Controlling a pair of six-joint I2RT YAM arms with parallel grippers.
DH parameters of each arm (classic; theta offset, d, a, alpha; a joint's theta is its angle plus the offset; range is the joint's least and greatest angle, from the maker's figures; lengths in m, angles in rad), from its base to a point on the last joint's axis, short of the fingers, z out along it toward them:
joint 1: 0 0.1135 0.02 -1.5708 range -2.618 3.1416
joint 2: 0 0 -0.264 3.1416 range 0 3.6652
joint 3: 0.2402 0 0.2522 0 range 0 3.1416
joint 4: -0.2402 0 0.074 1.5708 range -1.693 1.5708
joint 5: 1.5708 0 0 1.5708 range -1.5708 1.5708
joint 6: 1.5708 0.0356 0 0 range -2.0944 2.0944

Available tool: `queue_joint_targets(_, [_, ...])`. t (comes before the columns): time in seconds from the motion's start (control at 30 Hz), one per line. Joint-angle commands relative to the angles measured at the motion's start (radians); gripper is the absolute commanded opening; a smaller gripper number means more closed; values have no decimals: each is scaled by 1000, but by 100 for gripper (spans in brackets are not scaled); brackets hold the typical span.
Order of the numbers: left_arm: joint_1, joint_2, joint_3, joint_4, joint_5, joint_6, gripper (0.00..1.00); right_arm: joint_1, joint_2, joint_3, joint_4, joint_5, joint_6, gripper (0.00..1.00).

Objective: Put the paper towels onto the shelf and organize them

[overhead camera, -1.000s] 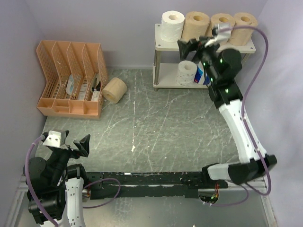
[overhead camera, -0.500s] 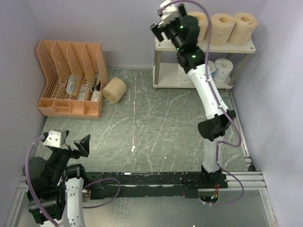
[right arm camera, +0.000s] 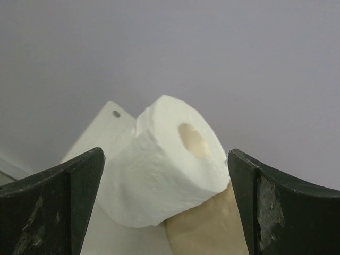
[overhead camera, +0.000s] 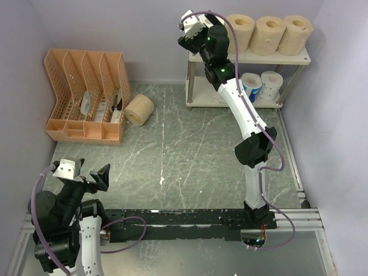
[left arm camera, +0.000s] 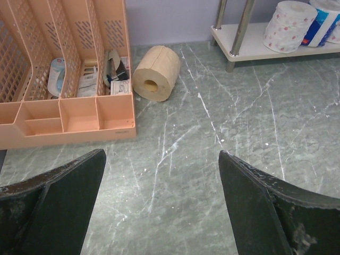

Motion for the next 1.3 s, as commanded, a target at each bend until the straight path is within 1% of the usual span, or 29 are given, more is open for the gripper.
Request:
queue_joint_targets(0.0, [2,-11,0,22,19,6,99,-21,23,20,101,54,-1,100])
queue_joint_targets(0.07, [1,-12,0,21,19,6,99,-38,36,32,98,39,30,99])
queue_joint_targets(0.1, [2,-12,0,22,19,5,99,-47,44,37,90,29,48,97])
queue_joint_targets(0.17, [0,-14,0,21,20,5,99,-60,55,30,80,18,67,89])
queue_joint_targets(0.27, [-2,-14,0,21,17,5,99,-76,68,21,73,21,101,71])
queue_joint_targets(0.3, [-4,-14,0,21,17,5,99,-78,72,17,77,27,110,62])
queue_joint_targets(0.33, [-4,-14,0,22,17,5,99,-80,76,11,80,30,112,48])
queue_joint_targets(0.37, [-4,-14,0,21,18,5,99,-80,78,0,89,33,112,41])
queue_joint_targets(0.47, [-4,-14,1,22,17,4,99,-83,94,1,80,17,123,39])
queue_joint_targets(0.5, [-6,-13,0,21,17,5,99,-84,96,4,72,10,131,37])
queue_joint_targets(0.53, [-6,-13,0,21,16,5,99,-86,98,9,57,-3,142,33])
queue_joint_targets(0.57, [-5,-14,0,22,14,4,99,-86,97,10,44,-15,157,25])
queue_joint_targets(0.63, [-6,-13,0,22,14,3,99,-85,90,9,16,-36,178,1])
queue_joint_targets(0.73, [-6,-12,0,21,13,3,99,-71,59,-13,-18,-65,189,0])
queue_joint_targets(0.8, [-5,-11,0,22,13,1,99,-48,9,-62,-10,-65,174,0])
queue_joint_targets(0.9, [-5,-10,0,23,13,2,99,-4,-92,-159,30,-32,177,0])
queue_joint_targets(0.97, [-6,-10,1,22,20,7,99,15,-187,-224,47,-33,202,0])
queue_joint_targets(1.13, [-6,-24,1,22,13,3,99,31,-374,-396,66,-33,225,0])
queue_joint_targets(1.27, [-6,-34,1,21,12,3,99,60,-493,-532,74,-41,253,0])
